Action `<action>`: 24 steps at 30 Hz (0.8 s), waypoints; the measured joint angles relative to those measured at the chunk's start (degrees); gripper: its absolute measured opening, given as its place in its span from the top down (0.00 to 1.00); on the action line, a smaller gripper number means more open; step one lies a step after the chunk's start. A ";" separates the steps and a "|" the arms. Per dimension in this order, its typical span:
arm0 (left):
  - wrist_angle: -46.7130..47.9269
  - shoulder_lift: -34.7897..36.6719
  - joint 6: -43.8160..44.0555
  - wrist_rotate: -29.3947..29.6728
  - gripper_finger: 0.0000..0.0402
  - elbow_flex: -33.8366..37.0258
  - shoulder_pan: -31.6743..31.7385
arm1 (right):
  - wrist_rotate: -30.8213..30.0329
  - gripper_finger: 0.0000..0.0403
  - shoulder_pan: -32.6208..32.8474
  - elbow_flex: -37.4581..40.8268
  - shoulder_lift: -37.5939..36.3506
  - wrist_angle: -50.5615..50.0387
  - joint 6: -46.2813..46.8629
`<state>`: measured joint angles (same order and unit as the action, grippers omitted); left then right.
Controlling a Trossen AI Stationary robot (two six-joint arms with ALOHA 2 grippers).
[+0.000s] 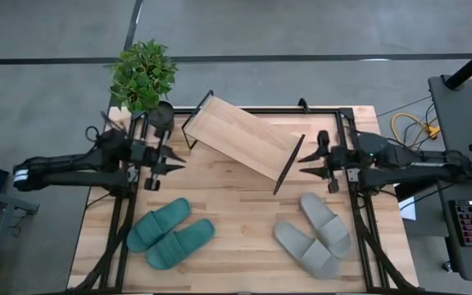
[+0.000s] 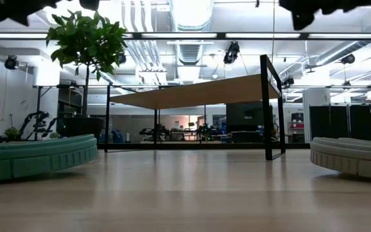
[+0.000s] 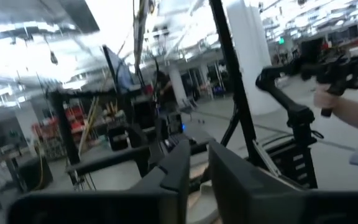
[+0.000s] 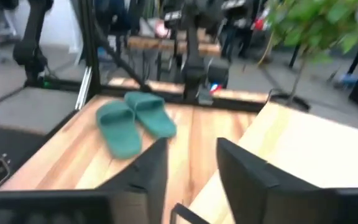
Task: Pick and place slides into the shelf
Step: Put the top right gray slide on the shelf
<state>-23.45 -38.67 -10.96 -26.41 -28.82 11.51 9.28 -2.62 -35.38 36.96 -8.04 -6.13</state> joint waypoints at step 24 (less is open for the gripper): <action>8.66 -3.04 11.54 0.33 0.45 -3.08 0.00 | 1.20 0.56 3.51 -20.60 18.22 -29.10 14.28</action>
<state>-14.79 -41.71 0.58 -26.09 -31.90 11.51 10.48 0.89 -55.98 55.18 -37.14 8.15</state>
